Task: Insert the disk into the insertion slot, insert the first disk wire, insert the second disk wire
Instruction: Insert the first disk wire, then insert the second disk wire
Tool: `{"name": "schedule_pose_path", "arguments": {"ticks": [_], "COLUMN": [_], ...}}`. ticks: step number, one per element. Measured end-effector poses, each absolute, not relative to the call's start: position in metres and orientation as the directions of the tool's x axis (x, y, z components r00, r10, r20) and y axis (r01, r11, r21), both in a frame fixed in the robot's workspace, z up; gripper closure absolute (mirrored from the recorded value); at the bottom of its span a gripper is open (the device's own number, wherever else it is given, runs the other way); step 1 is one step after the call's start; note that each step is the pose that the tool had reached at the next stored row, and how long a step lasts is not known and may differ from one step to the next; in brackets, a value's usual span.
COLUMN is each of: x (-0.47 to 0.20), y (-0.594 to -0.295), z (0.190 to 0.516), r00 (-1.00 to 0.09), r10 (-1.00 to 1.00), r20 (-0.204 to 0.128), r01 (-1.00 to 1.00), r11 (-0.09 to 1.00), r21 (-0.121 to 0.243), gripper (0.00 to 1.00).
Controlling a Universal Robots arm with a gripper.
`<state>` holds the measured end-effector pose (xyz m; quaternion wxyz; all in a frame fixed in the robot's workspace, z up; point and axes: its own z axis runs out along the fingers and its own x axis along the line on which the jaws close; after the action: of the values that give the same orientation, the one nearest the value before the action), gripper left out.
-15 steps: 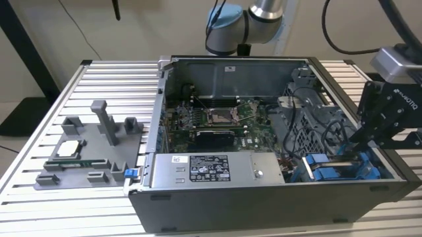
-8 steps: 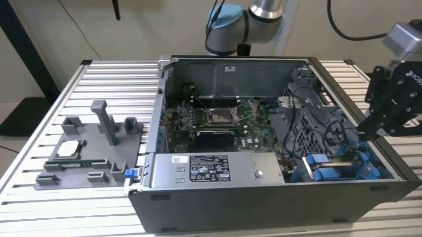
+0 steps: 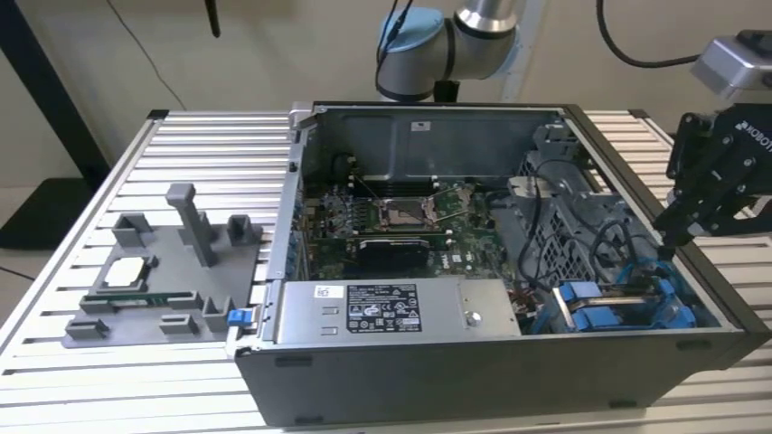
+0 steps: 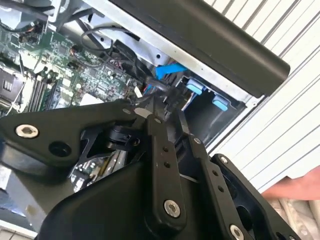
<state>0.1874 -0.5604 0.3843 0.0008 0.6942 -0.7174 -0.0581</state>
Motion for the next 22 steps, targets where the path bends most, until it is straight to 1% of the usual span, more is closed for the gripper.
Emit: {"name": "schedule_pose_path", "arguments": {"ticks": [7,21,22], "x": [0.193,0.195,0.195], "y": [-0.56,-0.559,-0.559], "z": [0.378,0.365,0.365], "r00": [-0.036,-0.036,-0.036], "r10": [-0.998,-0.999,-0.999], "r20": [-0.049,-0.038,-0.038], "r01": [-0.996,-0.997,-0.997], "r11": [0.032,0.033,0.033], "r21": [0.079,0.071,0.071], "gripper": [0.0,0.0,1.0]}}
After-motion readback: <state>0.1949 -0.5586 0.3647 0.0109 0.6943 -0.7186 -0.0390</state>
